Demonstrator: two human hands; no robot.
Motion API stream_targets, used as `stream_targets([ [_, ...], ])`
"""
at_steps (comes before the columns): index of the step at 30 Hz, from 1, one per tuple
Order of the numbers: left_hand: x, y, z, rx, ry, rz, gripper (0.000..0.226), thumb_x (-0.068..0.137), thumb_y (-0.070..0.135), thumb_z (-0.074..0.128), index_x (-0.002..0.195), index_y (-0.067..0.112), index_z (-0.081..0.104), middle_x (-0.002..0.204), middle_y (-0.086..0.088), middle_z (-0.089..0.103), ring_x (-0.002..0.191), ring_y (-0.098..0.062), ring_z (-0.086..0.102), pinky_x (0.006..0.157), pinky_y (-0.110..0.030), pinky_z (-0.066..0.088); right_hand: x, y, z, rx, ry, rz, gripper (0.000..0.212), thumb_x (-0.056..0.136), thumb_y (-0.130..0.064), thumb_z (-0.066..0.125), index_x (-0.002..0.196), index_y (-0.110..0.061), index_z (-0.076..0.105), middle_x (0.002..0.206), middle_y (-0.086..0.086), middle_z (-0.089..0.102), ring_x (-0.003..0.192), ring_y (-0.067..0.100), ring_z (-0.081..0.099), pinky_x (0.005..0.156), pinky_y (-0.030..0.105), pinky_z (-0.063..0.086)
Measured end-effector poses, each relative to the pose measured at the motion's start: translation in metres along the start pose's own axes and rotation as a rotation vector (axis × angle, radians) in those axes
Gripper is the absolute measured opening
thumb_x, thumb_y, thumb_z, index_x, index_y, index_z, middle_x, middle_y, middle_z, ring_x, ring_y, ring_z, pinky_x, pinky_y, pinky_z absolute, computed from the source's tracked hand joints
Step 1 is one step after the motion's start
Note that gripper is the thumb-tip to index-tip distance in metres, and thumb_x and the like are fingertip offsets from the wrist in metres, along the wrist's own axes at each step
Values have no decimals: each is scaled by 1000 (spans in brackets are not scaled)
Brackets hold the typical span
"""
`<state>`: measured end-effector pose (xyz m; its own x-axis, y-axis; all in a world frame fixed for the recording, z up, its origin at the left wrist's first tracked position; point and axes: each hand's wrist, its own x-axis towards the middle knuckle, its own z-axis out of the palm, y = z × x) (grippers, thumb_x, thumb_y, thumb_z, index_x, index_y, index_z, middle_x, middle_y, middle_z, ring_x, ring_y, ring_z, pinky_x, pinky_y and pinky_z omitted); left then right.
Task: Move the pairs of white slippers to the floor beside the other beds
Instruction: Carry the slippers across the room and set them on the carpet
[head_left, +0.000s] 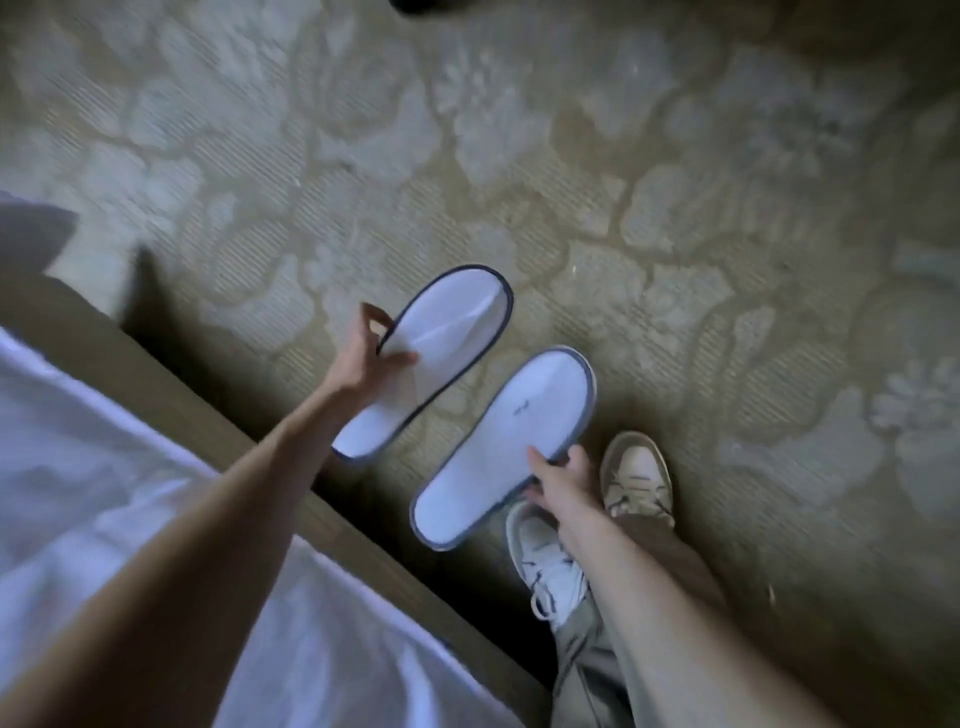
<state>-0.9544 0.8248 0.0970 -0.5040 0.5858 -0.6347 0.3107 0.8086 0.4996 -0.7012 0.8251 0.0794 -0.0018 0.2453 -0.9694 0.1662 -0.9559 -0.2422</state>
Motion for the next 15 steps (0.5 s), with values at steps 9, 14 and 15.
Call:
stream_targets([
  [9,89,-104,76,55,70,-116,51,82,16,76,121,9,44,89,-13,54,77,-28,55,59,-36,43,134,45,38,-134,36,-54,37,76,-28,74,107,-12,60,110,8,65,96,25,64,83,44,59],
  [14,89,-116,88,134,205,-125,51,75,24,80,111,5,48,113,-21,54,94,-32,54,70,-36,42,151,66,56,-149,161,-81,35,67,-38,77,89,-17,60,89,0,66,92,29,69,80,50,59],
  [15,87,-115,90,145,221,-128,50,76,24,80,110,5,48,116,-20,51,95,-31,51,75,-36,41,150,65,58,-157,178,-91,37,66,-42,76,89,-18,59,89,0,65,93,31,69,80,50,59],
])
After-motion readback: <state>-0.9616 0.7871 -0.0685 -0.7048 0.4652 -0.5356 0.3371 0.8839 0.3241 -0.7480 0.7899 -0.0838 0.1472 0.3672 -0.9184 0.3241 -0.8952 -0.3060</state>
